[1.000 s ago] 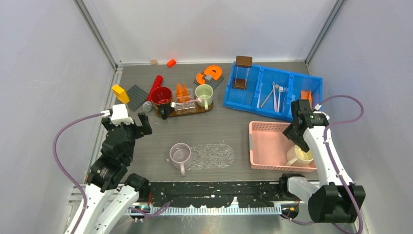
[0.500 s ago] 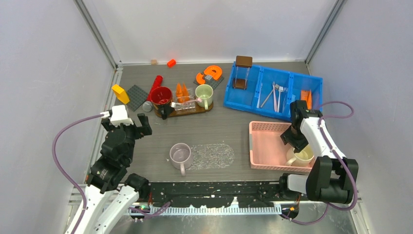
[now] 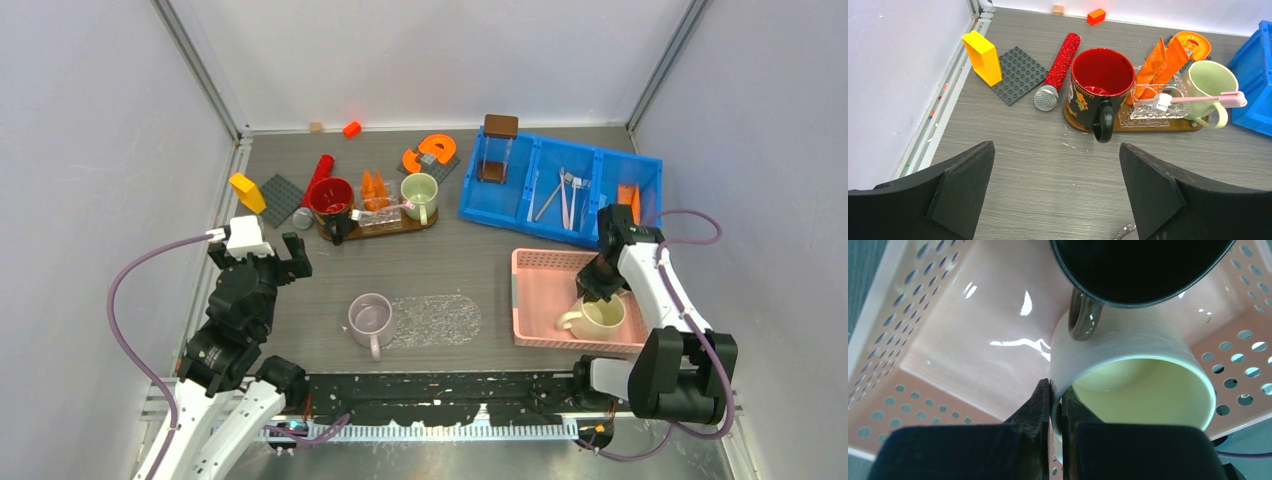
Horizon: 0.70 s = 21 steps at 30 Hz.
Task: Prepare toiletry sets of a toothbrush and toothpaste on the tray
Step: Pick up the cup from the storage box.
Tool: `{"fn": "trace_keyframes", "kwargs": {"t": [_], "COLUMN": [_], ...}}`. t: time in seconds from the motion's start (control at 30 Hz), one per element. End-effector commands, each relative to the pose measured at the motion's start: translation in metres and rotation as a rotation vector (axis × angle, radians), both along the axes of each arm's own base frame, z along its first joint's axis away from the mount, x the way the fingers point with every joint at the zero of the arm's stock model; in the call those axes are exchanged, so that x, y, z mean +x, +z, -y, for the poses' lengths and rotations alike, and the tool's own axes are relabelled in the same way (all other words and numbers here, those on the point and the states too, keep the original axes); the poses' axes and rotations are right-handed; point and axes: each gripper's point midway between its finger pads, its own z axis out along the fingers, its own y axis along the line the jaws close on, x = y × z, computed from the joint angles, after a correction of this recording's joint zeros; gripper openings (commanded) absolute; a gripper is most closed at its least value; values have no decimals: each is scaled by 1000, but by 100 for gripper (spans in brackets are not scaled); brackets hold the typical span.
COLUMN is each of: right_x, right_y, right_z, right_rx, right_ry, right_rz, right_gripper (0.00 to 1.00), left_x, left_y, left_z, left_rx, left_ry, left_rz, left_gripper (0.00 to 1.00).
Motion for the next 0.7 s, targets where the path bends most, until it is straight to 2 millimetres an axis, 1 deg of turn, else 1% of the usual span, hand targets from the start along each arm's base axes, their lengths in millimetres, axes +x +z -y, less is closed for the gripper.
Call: {"fn": "trace_keyframes", "kwargs": {"t": [0.0,0.13,0.2,0.23,0.27,0.3,0.33,0.37,0.4,0.43,0.47,0.5,0.53,0.57,0.6,0.63,0.67], "right_x": [17,23,27,26,28,27,29,27,29,28,31,29,33,32,35,34,36], "right_y": [32,50,65,69,78,82,91,95,106,110,121,125,137,139,149,150,158], "right_z": [-6,-9,-9,-9,-8,-9,-8,-11,-9,-13,-14,-23,-24,-34,-37,-46,-52], "right_rx": [31,37,23,16,-1,-9,-28,-35,-59,-68,-96,-105,-134,-138,-154,-161,-160], "right_ry": [31,81,111,120,138,150,170,190,204,233,256,303,316,366,374,419,427], "right_rz": [126,188,227,232,257,257,278,275,297,294,316,312,334,325,349,340,364], "right_gripper": [1,1,1,1,1,1,1,1,1,1,1,1,1,1,1,1,1], "left_x": [3,3,3,3,4,4,4,4,4,4,5,5,5,5,5,6,6], "left_y": [12,12,12,12,12,11,11,11,11,11,10,10,9,9,9,9,8], "left_z": [-1,-1,-1,0,0,0,-1,0,0,0,0,0,0,0,0,-1,-1], "left_rx": [-13,-12,-13,-13,-12,-12,-11,-11,-11,-11,-10,-8,-7,-6,-5,-3,-2], "left_ry": [10,10,10,10,10,10,11,11,11,10,10,11,11,12,15,17,19], "left_rz": [54,51,51,51,50,49,49,48,48,48,45,42,41,41,40,39,38], "left_gripper": [100,100,100,100,100,100,100,100,100,100,100,100,100,100,100,100,100]}}
